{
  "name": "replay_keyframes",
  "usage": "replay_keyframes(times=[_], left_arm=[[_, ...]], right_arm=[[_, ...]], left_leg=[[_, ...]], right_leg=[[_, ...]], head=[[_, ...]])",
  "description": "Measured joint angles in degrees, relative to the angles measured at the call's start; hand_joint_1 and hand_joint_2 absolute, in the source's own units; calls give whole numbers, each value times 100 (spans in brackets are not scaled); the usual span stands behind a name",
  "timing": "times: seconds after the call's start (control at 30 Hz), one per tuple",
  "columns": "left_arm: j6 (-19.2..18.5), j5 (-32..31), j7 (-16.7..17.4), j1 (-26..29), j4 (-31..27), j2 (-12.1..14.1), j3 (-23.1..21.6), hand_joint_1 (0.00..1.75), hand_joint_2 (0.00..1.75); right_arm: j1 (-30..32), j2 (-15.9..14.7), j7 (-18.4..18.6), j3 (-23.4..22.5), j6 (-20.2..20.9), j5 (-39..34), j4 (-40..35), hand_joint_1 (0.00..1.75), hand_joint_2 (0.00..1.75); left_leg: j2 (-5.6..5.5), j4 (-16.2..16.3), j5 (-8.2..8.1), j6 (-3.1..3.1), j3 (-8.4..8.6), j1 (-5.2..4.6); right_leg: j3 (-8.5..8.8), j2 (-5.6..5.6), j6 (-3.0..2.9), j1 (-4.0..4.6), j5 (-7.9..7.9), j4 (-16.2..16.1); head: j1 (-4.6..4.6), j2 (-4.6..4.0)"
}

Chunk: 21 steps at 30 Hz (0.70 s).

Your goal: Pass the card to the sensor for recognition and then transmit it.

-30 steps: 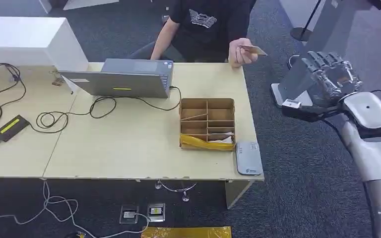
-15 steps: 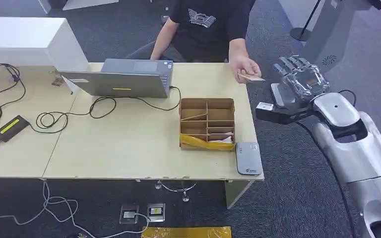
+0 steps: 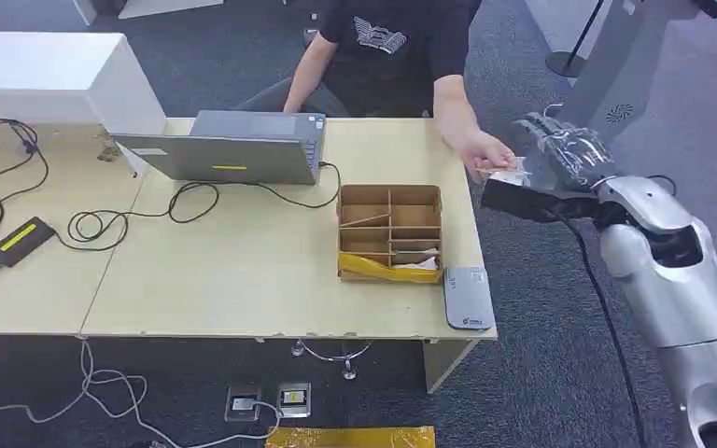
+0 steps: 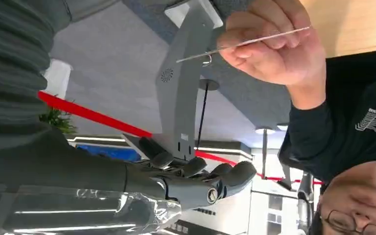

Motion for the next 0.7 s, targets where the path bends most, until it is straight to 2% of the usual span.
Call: replay_keyframes(times=[0.4, 0.43, 0.7], left_arm=[[-52, -116, -83, -2, 0, 26, -103, 0, 0], [-52, -127, -87, -1, 0, 26, -131, 0, 0], [-44, -223, -153, -1, 0, 28, -184, 0, 0]], right_arm=[[192, -90, 50, -22, -230, -33, -81, 0, 175], [220, -107, 54, -24, -234, -33, -109, 175, 175], [344, -197, 70, -31, -234, -33, -179, 175, 175]], left_leg=[[4, 0, 0, 0, 1, 0], [3, 0, 0, 0, 1, 0], [6, 0, 0, 0, 1, 0]], right_leg=[[0, 1, 0, 0, 0, 0], [-1, 1, 0, 0, 0, -1], [-1, 2, 0, 0, 0, -1]], head=[[0, 0], [2, 0], [2, 0]])
